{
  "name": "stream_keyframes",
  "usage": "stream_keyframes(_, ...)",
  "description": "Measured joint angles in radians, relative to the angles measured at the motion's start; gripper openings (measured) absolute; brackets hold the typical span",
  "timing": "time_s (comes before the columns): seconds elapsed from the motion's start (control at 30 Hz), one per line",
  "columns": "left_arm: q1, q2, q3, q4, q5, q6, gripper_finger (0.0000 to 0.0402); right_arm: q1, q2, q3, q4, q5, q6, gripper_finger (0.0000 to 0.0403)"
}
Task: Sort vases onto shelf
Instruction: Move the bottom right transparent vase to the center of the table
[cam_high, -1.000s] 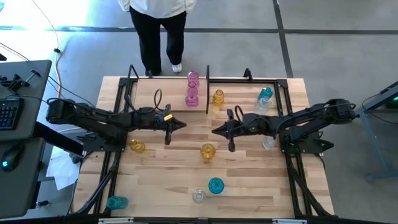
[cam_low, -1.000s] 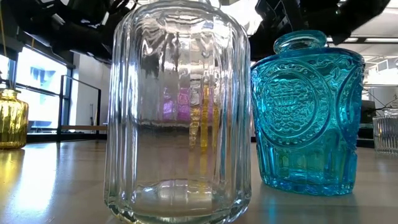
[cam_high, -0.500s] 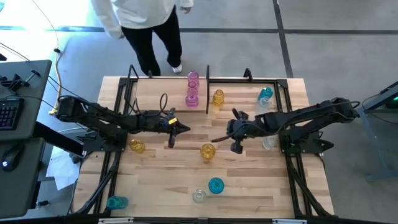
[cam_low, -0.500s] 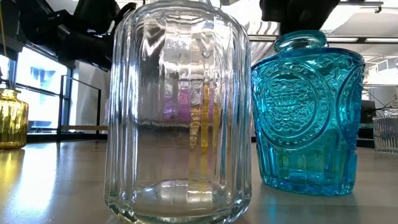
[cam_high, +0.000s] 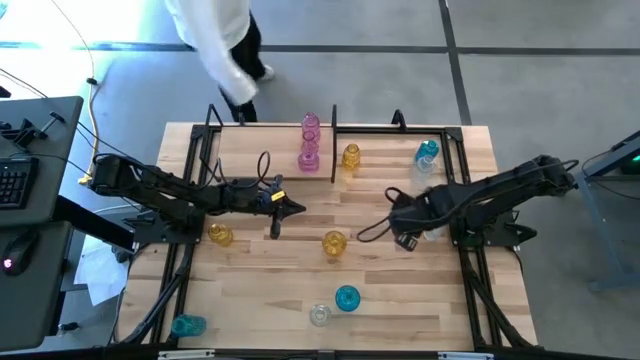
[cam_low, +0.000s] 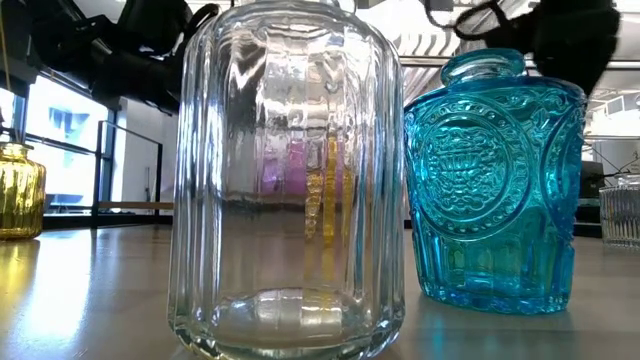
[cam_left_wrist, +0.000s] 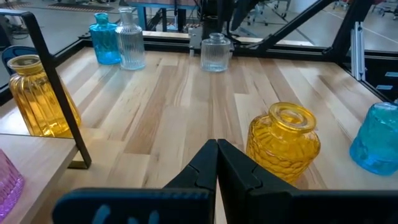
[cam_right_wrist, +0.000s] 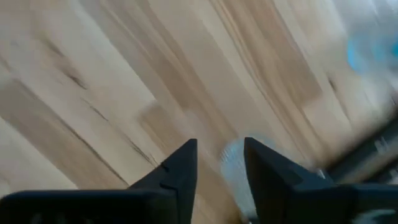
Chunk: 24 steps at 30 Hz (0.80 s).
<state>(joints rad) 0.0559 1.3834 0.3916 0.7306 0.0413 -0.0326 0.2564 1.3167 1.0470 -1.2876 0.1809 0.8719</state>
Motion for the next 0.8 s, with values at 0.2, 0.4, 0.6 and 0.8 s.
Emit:
stream_keyframes(0.2, 0.000, 0.000, 0.000, 0.000, 0.000, 0.000, 0.0000, 0.019, 0.000, -0.001, -0.146, -0.047, 0.129, 0.0137)
stream_keyframes(0.4, 0.000, 0.000, 0.000, -0.001, 0.000, 0.000, 0.0000, 0.019, 0.000, -0.067, -0.124, -0.101, 0.153, 0.0138)
stream_keyframes(0.6, 0.001, 0.000, 0.000, -0.001, 0.000, 0.003, 0.0000, 0.018, 0.000, -0.142, -0.115, -0.107, 0.196, 0.0138)
stream_keyframes(0.8, 0.001, 0.000, 0.000, -0.001, 0.000, 0.003, 0.0000, 0.018, 0.000, -0.211, -0.051, -0.133, 0.200, 0.0138)
